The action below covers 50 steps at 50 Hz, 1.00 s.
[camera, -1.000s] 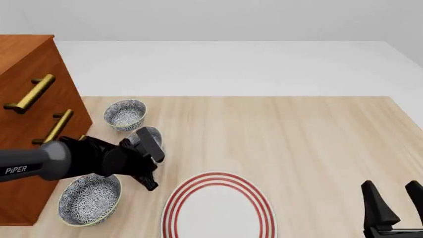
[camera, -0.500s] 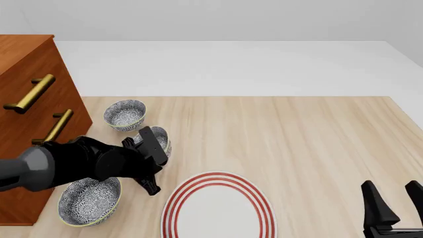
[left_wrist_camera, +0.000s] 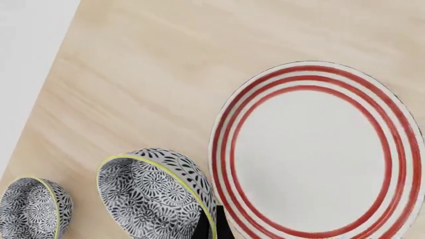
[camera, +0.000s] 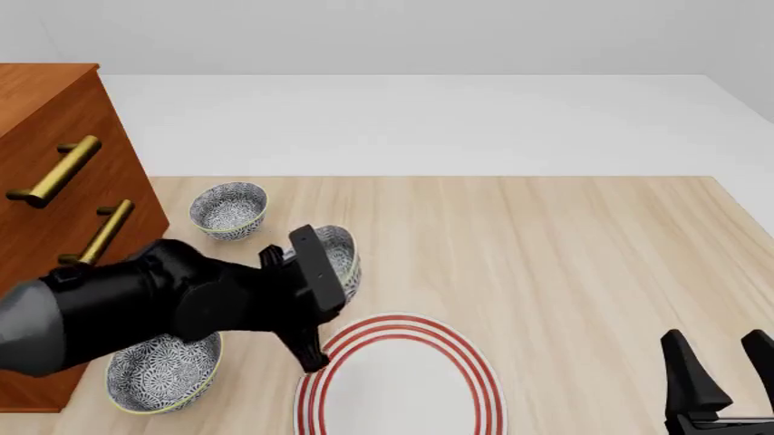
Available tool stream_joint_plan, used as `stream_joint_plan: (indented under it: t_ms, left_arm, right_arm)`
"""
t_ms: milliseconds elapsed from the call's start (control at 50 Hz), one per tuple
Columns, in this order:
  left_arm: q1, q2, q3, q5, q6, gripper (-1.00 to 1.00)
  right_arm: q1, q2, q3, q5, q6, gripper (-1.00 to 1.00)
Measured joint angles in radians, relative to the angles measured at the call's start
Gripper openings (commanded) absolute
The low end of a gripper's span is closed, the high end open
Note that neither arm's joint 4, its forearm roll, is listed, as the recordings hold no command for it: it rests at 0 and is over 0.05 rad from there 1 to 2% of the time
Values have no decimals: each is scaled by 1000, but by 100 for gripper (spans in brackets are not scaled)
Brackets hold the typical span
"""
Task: Pick up the bowl and put it in the middle on the plate.
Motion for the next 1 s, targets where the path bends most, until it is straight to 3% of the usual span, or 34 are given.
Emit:
stream_joint_plan:
  t_ms: [320,700,1000]
  left_arm:
    - [-151,-31,-30,58,-32,-100]
    - [-338,-27,-25,81,-130,-100]
    - [-402,-2,-5,81,-155,-100]
  right_arm:
    - [0,0,0,0,0,100]
    - [0,0,0,0,0,100]
    - [0,0,0,0,0,100]
